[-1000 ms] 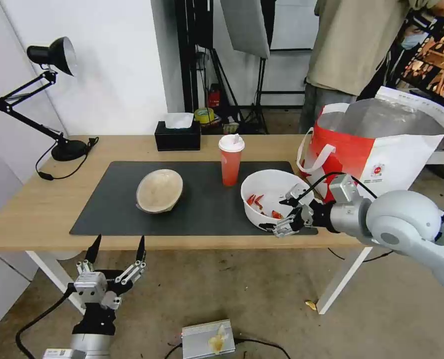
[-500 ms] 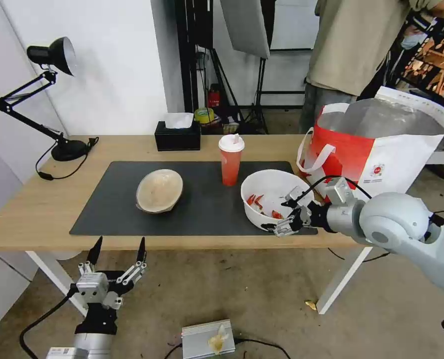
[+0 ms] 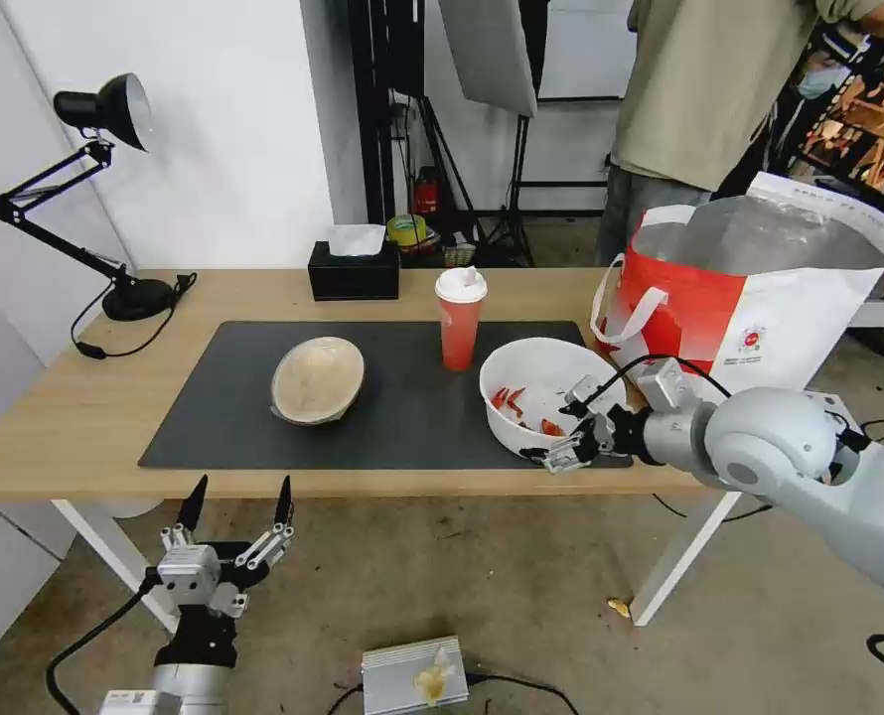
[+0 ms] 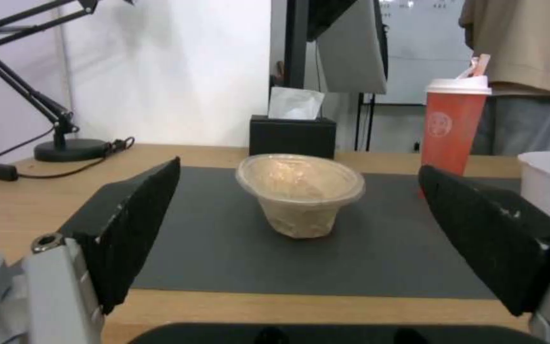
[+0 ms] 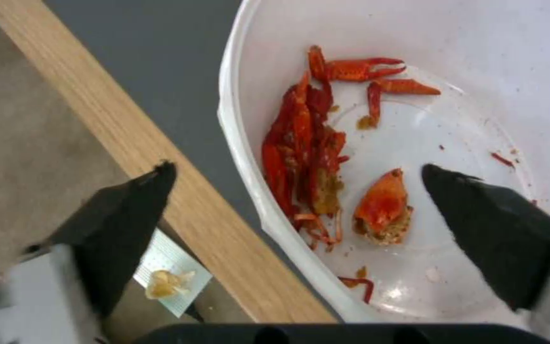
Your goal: Pick up the trash from the table and place it into the takeout bag.
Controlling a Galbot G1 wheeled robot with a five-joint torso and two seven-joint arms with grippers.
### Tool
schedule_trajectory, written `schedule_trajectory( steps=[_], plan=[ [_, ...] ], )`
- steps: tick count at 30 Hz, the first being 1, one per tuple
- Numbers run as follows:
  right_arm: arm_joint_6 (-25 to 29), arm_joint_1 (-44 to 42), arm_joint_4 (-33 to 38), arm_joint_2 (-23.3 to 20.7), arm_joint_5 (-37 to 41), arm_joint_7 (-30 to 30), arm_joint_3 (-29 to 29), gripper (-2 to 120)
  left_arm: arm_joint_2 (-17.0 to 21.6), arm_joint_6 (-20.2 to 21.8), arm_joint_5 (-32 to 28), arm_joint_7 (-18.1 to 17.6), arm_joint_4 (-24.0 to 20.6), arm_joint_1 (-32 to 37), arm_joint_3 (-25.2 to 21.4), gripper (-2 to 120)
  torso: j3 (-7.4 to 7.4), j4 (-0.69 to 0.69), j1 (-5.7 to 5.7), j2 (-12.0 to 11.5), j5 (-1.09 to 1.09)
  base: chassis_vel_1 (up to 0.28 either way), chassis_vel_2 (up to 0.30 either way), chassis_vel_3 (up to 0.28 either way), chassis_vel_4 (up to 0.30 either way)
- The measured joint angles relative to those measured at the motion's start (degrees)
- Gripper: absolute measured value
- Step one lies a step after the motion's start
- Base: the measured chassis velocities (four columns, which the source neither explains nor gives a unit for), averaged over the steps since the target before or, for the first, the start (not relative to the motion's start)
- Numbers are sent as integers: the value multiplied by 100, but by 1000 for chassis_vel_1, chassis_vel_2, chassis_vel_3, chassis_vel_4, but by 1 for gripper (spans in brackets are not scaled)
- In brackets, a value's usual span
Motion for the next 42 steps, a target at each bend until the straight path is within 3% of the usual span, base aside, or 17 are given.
schedule_trajectory(
  steps=[3, 26, 42],
  plan=[
    [1, -3, -5, 9, -62, -28, -8, 83, -5, 0, 0, 0, 12, -2, 1, 100, 0, 0, 0, 0, 0, 0, 0, 0, 0],
    [7, -67, -23, -27, -112, -87, 27, 0, -36, -6, 6, -2, 36, 16, 100, 100, 0, 0, 0, 1, -1, 0, 0, 0, 0],
    [8, -102, 112, -73, -201, -96, 140, 0, -130, -9, 14, -18, 38, 38, 100, 100, 0, 0, 0, 0, 0, 0, 0, 0, 0]
  ],
)
